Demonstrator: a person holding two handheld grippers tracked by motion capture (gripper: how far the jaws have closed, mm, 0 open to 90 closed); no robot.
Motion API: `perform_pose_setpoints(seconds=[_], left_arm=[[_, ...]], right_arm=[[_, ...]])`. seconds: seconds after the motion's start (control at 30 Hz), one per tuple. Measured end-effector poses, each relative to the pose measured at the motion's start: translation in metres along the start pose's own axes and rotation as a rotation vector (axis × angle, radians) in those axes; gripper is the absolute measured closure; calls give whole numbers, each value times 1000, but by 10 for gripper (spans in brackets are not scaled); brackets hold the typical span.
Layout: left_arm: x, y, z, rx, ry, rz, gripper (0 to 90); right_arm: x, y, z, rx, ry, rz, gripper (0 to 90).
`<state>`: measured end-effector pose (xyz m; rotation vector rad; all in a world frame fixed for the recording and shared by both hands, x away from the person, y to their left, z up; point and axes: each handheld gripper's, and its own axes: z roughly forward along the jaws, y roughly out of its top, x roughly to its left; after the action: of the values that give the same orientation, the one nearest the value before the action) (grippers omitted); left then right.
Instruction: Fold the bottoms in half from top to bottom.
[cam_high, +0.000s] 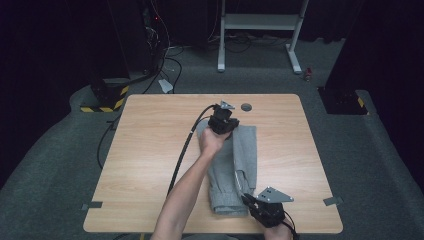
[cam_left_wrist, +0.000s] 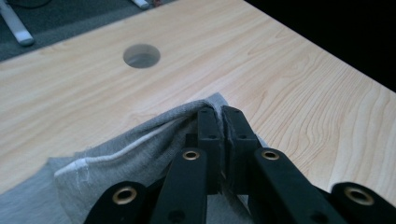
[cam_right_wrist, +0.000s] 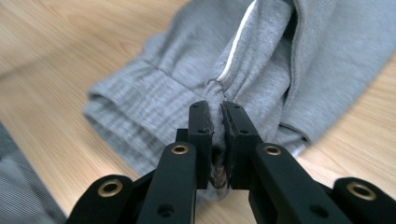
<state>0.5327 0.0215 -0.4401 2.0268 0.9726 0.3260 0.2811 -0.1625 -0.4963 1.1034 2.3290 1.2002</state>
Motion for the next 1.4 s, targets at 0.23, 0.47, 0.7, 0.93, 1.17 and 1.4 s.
perform_pose_setpoints(seconds=[0.23,0.47,0.7,0.93,1.17,1.4], left_arm=[[-2,-10,19,10,-16,0,856],[-3,-25,18,20,42,27,728],[-9,-29,-2,-5,47,29,542],[-11,-38,-28,7,75,27,440],[-14,-63,-49,35,32,-5,401],[-21,-93,-71,68,16,-18,391]], right_arm=[[-6,-5,-1,25,-10,16,799],[-9,-4,-2,3,0,19,704],[-9,0,-5,-18,10,11,566],[-8,13,-7,-14,-12,-54,519],[-8,25,-7,-21,-3,-64,605],[-10,42,-3,-16,53,-112,719]])
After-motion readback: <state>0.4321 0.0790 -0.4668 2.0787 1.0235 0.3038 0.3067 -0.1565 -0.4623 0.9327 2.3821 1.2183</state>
